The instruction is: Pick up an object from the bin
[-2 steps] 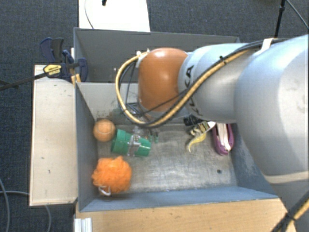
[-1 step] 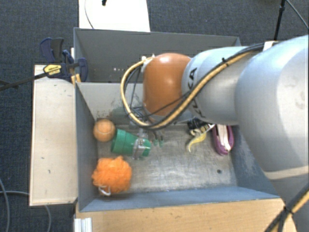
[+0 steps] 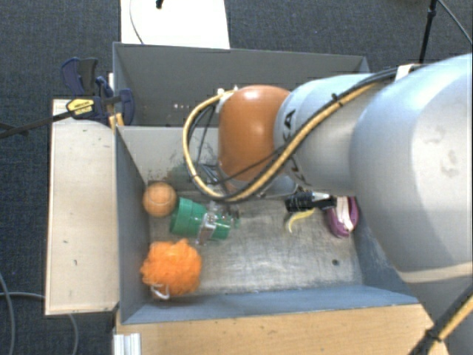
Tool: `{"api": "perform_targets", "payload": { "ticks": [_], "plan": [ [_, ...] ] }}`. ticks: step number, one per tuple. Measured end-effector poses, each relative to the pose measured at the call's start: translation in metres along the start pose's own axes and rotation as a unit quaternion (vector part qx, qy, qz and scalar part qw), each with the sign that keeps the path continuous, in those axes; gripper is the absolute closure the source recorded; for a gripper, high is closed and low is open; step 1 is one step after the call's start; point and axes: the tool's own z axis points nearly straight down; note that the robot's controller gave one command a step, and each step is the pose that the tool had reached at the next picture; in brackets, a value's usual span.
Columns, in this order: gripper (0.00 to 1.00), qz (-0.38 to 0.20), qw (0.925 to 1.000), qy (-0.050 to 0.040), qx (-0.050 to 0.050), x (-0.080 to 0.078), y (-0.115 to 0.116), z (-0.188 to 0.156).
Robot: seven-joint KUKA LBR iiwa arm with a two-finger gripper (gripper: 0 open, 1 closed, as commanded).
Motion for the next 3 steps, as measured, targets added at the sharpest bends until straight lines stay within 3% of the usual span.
{"api": "perform_targets", "payload": {
  "ticks": [1, 2, 3],
  "plan": [
    [0.0, -0.012, 0.9999, -0.0014, -0.001, 0.0065, 0.0011, 0.0452],
    [1.0, 0.03, 0.9995, -0.0043, -0.004, 0.0073, -0.0032, 0.043],
    [1.0, 0.03, 0.9995, -0.0042, -0.004, 0.0073, -0.0032, 0.043]
  ]
}}
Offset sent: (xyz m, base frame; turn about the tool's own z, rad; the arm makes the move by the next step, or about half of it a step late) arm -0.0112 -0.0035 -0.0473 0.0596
